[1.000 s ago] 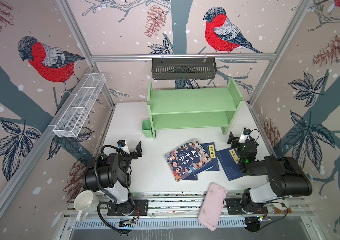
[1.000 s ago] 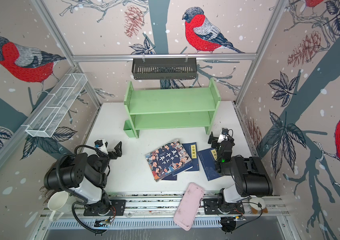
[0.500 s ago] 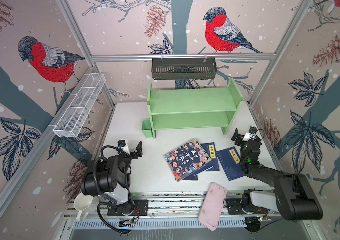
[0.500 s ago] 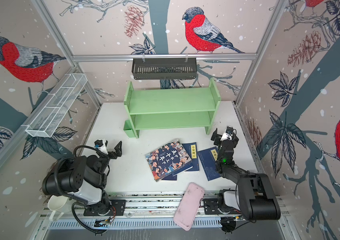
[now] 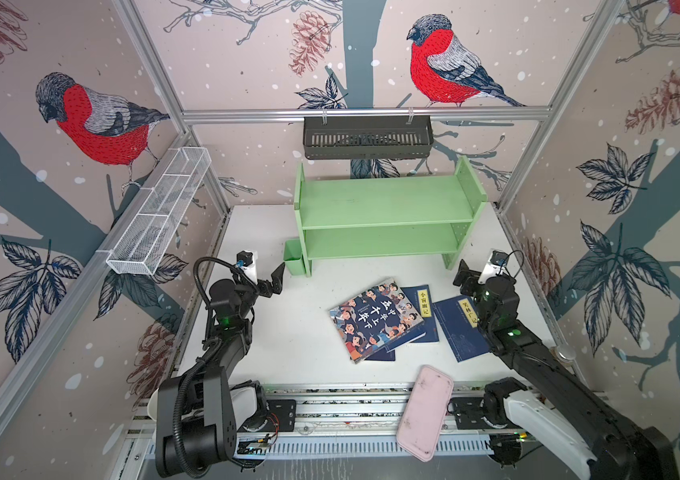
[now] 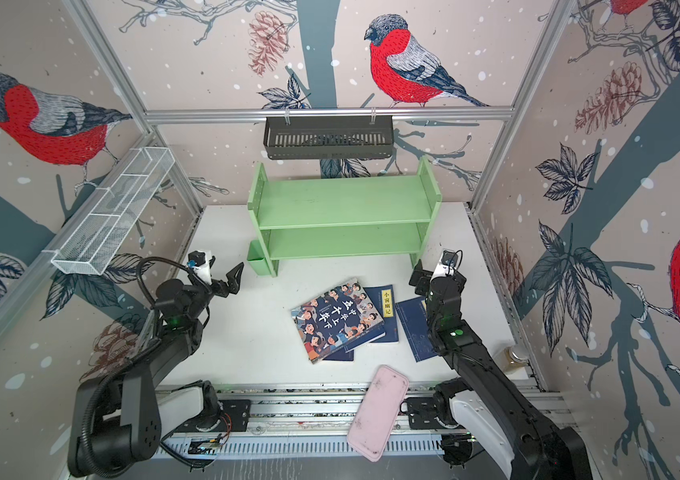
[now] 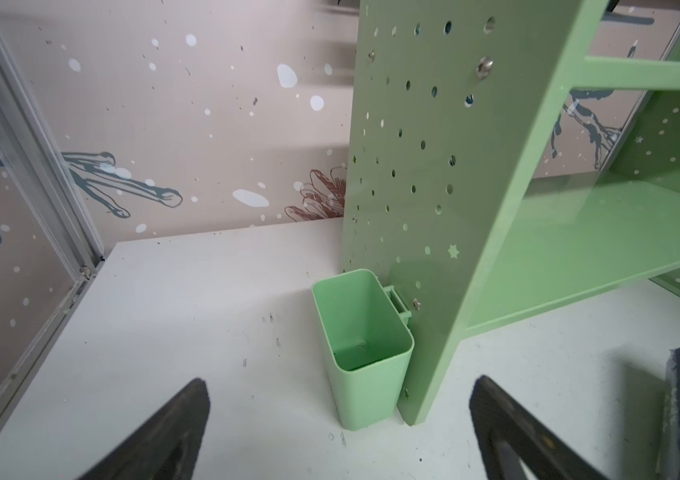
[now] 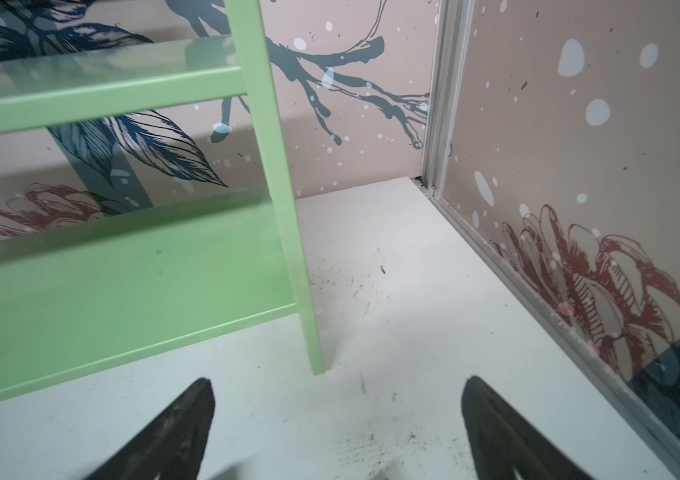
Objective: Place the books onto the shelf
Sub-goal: 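Move both grippers toward the illustrated book's opposite edges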
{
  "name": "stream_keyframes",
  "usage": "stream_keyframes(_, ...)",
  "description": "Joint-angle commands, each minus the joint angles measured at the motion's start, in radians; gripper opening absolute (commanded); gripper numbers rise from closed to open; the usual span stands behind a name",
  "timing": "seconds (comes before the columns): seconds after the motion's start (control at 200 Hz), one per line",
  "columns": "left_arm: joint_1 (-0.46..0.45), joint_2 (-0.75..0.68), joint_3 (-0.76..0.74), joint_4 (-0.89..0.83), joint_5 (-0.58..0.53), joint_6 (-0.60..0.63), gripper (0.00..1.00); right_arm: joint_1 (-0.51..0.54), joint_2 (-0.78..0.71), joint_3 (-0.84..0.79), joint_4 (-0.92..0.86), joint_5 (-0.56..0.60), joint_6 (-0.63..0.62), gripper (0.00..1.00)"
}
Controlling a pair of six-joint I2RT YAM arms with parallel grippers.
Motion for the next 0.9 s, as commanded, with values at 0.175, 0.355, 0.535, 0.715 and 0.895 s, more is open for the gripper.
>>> stream_keyframes(0.175,-0.024,-0.004,0.267,-0.748,0.153,0.133,0.97,0.061,-0.080,0.099,-0.368,-0.263,0.226,0.90)
stream_keyframes(0.355,-0.061,-0.039,0.300,-0.856,0.250,0.111,0.97,0.132,-0.057,0.126,-0.441,-0.433,0.302,0.89)
stream_keyframes(0.535,-0.081,-0.029,0.298,-0.888,0.330,0.066,0.97,0.187,-0.016,0.109,-0.440,-0.625,0.344,0.88)
stream_keyframes(0.715,-0.089,-0.035,0.228,-0.810,0.402,-0.087,0.97,0.251,0.000,0.064,-0.397,-0.730,0.410,0.87)
stream_keyframes(0.895,-0.110,-0.024,0.166,-0.718,0.406,-0.155,0.95,0.273,0.039,0.022,-0.313,-0.817,0.474,0.88)
